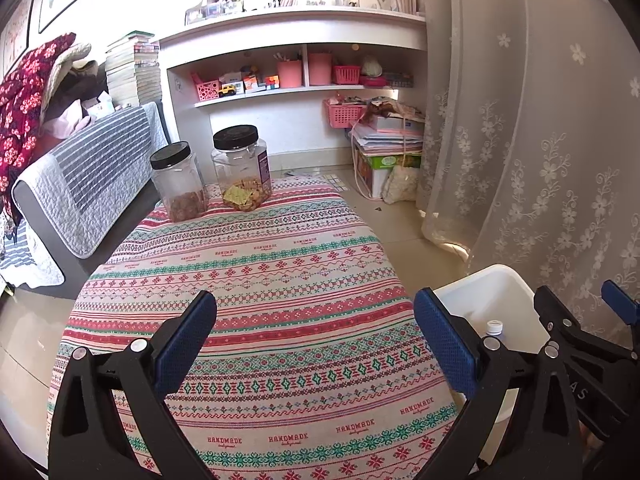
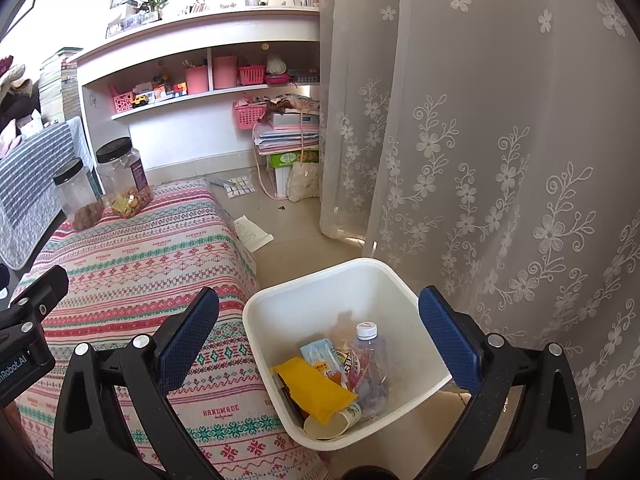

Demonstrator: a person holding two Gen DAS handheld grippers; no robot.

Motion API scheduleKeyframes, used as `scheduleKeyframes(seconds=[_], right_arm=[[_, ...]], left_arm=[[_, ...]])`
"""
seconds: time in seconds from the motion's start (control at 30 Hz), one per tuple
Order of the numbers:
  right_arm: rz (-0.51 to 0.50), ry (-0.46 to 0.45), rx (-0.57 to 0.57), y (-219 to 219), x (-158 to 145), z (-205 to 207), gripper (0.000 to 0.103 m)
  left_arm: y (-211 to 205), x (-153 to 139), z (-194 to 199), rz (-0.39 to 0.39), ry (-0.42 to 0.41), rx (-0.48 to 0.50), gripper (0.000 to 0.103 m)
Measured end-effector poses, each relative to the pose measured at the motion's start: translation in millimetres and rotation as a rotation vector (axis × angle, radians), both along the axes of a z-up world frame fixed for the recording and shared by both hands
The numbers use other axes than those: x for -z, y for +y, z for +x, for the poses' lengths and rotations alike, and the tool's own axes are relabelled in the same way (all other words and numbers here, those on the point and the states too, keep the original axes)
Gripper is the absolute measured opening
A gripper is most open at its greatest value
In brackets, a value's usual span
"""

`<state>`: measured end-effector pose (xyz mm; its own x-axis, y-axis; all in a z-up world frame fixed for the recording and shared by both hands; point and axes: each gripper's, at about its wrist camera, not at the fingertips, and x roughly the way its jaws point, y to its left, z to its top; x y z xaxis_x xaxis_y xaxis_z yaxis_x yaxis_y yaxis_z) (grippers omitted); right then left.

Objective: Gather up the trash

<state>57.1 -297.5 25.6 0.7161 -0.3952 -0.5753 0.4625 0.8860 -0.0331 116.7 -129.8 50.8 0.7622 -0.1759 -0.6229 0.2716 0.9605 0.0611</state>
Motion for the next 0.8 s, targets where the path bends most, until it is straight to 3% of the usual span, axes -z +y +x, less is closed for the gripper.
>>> scheduleKeyframes(seconds=[0.43, 0.8], right_arm=[[0.002, 0.007, 0.000, 0.7, 1.2, 0.5, 0.096], [0.005, 0.003, 0.014, -1.3, 3.0, 0.7, 0.096]], left_arm=[[-7.6, 2.9, -5.9, 0.010, -0.019, 0.048, 0.094], [-4.8, 6.3, 1.5, 0.020, 0.026, -0.010, 0.095]])
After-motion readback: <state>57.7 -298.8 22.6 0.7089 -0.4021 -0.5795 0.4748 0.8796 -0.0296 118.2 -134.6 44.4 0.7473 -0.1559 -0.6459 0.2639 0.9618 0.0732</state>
